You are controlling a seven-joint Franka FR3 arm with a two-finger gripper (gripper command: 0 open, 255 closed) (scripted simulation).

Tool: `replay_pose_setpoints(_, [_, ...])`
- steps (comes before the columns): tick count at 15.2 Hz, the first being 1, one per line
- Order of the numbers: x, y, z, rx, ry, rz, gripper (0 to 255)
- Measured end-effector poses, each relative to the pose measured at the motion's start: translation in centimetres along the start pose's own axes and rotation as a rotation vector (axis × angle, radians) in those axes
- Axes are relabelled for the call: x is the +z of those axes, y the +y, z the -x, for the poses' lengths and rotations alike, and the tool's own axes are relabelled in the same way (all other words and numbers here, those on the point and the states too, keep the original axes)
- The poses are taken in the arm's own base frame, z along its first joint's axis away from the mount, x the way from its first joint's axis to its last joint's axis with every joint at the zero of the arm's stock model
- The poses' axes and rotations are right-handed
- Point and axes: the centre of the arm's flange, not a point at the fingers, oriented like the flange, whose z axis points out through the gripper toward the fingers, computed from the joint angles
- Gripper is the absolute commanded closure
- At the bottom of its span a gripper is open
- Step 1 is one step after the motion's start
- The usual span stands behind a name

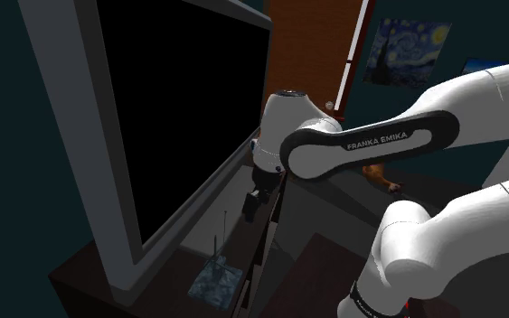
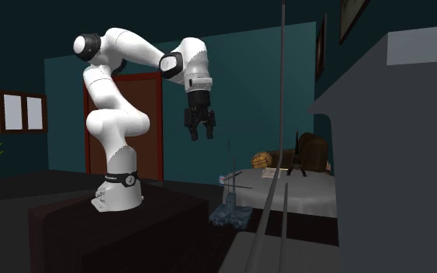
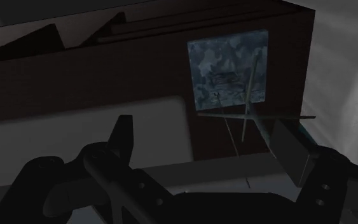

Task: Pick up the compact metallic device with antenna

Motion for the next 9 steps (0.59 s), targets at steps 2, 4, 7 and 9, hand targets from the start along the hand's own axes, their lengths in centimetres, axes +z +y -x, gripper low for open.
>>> replay_pose_setpoints(2, [1.9,-1.2,-0.4,-0.009,0.004,-0.008,0])
replay_pose_setpoints(4, [4.5,-2.6,-0.7,-0.018,0.006,-0.016,0])
replay_pose_setpoints(7, [7.8,-4.4,-1.5,-0.030,0.013,-0.028,0])
replay_pose_setpoints(9, [10.0,-5.6,-1.8,-0.039,0.017,-0.035,0])
